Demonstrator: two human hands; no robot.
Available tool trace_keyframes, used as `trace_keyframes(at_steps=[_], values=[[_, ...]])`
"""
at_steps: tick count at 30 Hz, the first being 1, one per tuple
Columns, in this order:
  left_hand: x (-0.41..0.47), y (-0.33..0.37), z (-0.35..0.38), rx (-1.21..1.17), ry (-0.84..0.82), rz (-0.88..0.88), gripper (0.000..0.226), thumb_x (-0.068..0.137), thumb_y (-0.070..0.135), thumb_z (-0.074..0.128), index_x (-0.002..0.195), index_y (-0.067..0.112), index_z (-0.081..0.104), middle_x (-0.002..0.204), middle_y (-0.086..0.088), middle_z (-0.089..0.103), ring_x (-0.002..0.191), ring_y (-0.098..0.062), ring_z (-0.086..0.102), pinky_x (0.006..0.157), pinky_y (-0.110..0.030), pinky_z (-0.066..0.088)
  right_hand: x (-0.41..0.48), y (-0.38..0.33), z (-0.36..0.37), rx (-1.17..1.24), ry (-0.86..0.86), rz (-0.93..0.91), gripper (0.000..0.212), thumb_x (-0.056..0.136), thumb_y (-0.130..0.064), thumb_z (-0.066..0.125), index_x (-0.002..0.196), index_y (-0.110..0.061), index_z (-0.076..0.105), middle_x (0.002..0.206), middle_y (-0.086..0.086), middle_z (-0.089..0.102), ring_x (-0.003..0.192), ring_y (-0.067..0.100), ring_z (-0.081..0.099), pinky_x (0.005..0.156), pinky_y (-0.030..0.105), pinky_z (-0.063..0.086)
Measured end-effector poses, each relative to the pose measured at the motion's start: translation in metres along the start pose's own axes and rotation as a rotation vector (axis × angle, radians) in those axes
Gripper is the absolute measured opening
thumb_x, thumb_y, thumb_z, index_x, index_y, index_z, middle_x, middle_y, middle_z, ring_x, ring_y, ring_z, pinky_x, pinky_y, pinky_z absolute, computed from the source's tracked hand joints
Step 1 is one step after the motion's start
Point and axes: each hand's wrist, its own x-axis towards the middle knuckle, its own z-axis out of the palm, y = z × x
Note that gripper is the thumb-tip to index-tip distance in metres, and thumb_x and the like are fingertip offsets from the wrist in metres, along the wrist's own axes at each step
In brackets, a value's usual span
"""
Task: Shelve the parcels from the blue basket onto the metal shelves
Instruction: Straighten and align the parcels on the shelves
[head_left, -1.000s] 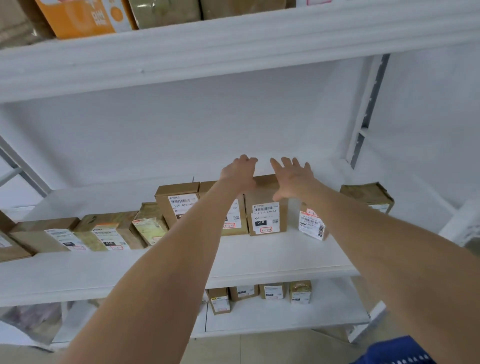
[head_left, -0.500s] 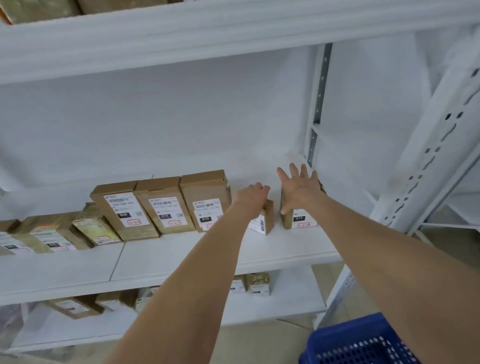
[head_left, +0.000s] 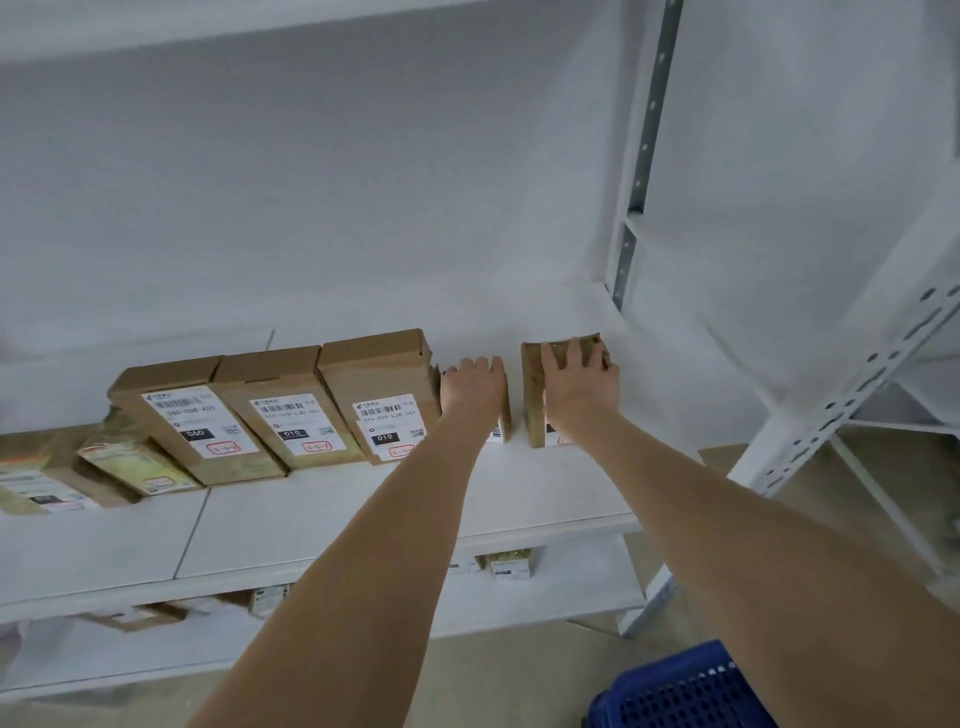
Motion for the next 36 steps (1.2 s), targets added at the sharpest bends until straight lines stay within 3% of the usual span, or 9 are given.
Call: trace_keyframes(at_steps=[3, 6, 10, 12, 17, 23, 31, 36], values=[[0.001, -0.005, -0.001, -0.011, -0.009, -0.013, 0.051, 0.091, 0.007, 0.053, 0.139, 0.008, 0.032, 0.134, -0.01, 0.047, 0.124, -0.027, 0.044, 0.082, -0.032, 0.039, -0.002, -0.021, -0.001, 0.007, 0.018, -0.04, 0.089, 0.086, -0.029, 0.062, 0.153, -0.021, 0.004, 0.16, 0.016, 0.004, 0.145, 0.041, 0.01, 0.114, 0.047, 0.024], [-0.001, -0.009, -0.005, -0.036, -0.018, -0.025, 0.044, 0.092, 0.004, 0.051, 0.134, 0.005, 0.037, 0.133, -0.01, 0.047, 0.124, -0.026, 0.045, 0.081, -0.033, 0.041, -0.002, -0.022, -0.003, -0.002, 0.017, -0.054, 0.089, 0.084, -0.027, 0.062, 0.153, -0.023, 0.006, 0.159, 0.013, 0.006, 0.144, 0.039, 0.01, 0.113, 0.046, 0.024], [-0.008, -0.008, -0.011, -0.066, -0.001, -0.053, 0.05, 0.089, 0.003, 0.056, 0.135, 0.004, 0.036, 0.132, -0.012, 0.044, 0.123, -0.028, 0.045, 0.076, -0.033, 0.042, 0.002, -0.011, -0.003, -0.057, 0.078, -0.083, 0.096, 0.084, -0.034, 0.068, 0.153, -0.024, 0.002, 0.16, 0.012, -0.002, 0.146, 0.039, 0.0, 0.117, 0.05, 0.01], [-0.011, -0.006, -0.011, -0.083, 0.0, -0.068, 0.049, 0.089, 0.003, 0.056, 0.134, 0.004, 0.037, 0.131, -0.012, 0.045, 0.121, -0.028, 0.045, 0.074, -0.033, 0.041, 0.002, -0.008, -0.001, -0.031, 0.081, -0.133, 0.094, 0.084, -0.03, 0.069, 0.152, -0.025, 0.005, 0.16, 0.011, 0.002, 0.147, 0.035, 0.003, 0.119, 0.044, 0.01], [-0.016, -0.005, -0.01, -0.067, 0.014, -0.075, 0.047, 0.09, 0.006, 0.057, 0.133, 0.008, 0.039, 0.128, -0.01, 0.046, 0.12, -0.027, 0.047, 0.081, -0.032, 0.046, 0.0, -0.001, 0.001, 0.07, 0.082, -0.162, 0.076, 0.085, -0.02, 0.067, 0.147, -0.028, 0.024, 0.149, 0.006, 0.028, 0.141, 0.027, 0.022, 0.108, 0.035, 0.031], [-0.013, -0.008, -0.007, -0.159, 0.0, -0.08, 0.044, 0.089, 0.0, 0.056, 0.131, 0.009, 0.044, 0.128, -0.008, 0.047, 0.12, -0.027, 0.049, 0.082, -0.033, 0.048, -0.005, -0.016, 0.003, 0.077, 0.043, -0.169, 0.081, 0.088, -0.023, 0.065, 0.151, -0.026, 0.016, 0.159, 0.011, 0.012, 0.146, 0.036, 0.013, 0.118, 0.039, 0.018], [-0.017, -0.014, -0.001, -0.286, -0.016, -0.047, 0.056, 0.085, -0.008, 0.055, 0.135, 0.008, 0.036, 0.135, -0.009, 0.043, 0.13, -0.026, 0.038, 0.095, -0.038, 0.046, -0.01, -0.018, 0.003, 0.059, 0.066, -0.153, 0.08, 0.086, -0.023, 0.063, 0.15, -0.024, 0.016, 0.148, 0.013, 0.022, 0.142, 0.035, 0.017, 0.118, 0.041, 0.015], [-0.031, -0.017, 0.001, -0.315, -0.007, -0.054, 0.064, 0.085, -0.009, 0.053, 0.141, 0.008, 0.027, 0.137, -0.01, 0.036, 0.131, -0.026, 0.036, 0.094, -0.041, 0.048, -0.023, -0.021, -0.003, -0.007, 0.033, -0.145, 0.098, 0.082, -0.028, 0.069, 0.154, -0.023, 0.002, 0.158, 0.014, 0.005, 0.147, 0.038, -0.001, 0.118, 0.054, 0.004]])
